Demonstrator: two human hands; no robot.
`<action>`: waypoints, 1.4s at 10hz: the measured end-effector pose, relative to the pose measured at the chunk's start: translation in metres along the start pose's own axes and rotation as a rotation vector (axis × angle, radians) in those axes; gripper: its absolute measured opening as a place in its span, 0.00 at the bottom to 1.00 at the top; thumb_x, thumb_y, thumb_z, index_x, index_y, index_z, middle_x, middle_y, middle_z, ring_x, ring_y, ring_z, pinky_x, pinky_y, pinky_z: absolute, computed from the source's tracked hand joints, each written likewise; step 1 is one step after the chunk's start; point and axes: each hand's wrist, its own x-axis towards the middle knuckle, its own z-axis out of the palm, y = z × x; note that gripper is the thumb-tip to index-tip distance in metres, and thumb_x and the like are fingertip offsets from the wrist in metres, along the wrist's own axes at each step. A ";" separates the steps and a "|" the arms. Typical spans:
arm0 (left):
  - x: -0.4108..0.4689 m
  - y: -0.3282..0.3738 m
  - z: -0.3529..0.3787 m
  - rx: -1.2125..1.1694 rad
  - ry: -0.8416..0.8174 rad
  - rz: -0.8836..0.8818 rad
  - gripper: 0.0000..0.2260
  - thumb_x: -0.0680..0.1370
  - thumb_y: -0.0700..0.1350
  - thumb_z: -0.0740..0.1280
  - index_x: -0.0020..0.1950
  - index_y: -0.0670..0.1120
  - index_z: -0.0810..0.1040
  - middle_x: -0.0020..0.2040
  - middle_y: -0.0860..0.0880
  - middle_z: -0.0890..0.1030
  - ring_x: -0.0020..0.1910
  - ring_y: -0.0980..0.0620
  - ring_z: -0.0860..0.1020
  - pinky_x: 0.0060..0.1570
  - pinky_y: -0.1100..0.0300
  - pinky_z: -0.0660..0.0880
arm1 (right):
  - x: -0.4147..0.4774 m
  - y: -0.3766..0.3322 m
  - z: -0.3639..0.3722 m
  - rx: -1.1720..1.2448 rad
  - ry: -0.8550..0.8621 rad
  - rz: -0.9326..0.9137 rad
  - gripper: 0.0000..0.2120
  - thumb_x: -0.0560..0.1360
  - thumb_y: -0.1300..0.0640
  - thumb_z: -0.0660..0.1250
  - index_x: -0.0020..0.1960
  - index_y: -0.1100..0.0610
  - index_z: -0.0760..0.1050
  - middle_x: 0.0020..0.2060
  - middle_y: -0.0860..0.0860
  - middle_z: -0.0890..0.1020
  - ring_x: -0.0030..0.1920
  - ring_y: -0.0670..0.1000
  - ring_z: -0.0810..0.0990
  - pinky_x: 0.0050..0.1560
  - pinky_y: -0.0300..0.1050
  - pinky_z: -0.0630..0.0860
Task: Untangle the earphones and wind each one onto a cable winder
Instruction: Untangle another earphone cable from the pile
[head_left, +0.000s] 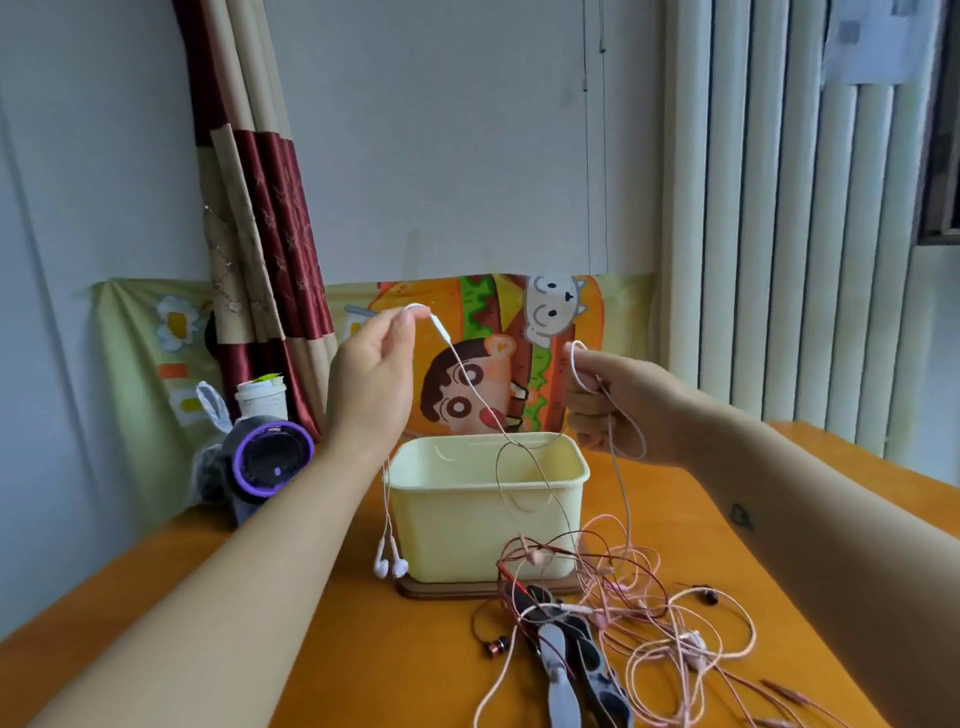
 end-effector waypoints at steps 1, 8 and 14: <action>0.002 -0.011 -0.019 -0.006 0.010 0.007 0.15 0.84 0.48 0.54 0.60 0.49 0.80 0.43 0.47 0.78 0.53 0.46 0.78 0.51 0.68 0.73 | 0.008 0.005 0.019 -0.136 -0.035 0.036 0.21 0.81 0.53 0.53 0.30 0.54 0.57 0.25 0.49 0.57 0.26 0.48 0.54 0.27 0.40 0.55; -0.069 -0.133 -0.103 0.918 -1.175 -0.576 0.13 0.80 0.46 0.60 0.54 0.51 0.84 0.56 0.50 0.82 0.55 0.51 0.79 0.58 0.59 0.74 | 0.031 -0.002 0.107 -1.412 0.047 -0.147 0.13 0.79 0.52 0.60 0.39 0.58 0.73 0.33 0.50 0.73 0.39 0.54 0.73 0.36 0.41 0.69; -0.109 -0.145 -0.025 0.505 -0.840 -0.385 0.24 0.81 0.38 0.61 0.76 0.51 0.63 0.72 0.48 0.67 0.60 0.48 0.76 0.57 0.57 0.76 | 0.009 -0.012 0.111 -1.266 0.078 -0.368 0.14 0.79 0.51 0.61 0.45 0.59 0.80 0.31 0.49 0.76 0.29 0.46 0.71 0.29 0.39 0.65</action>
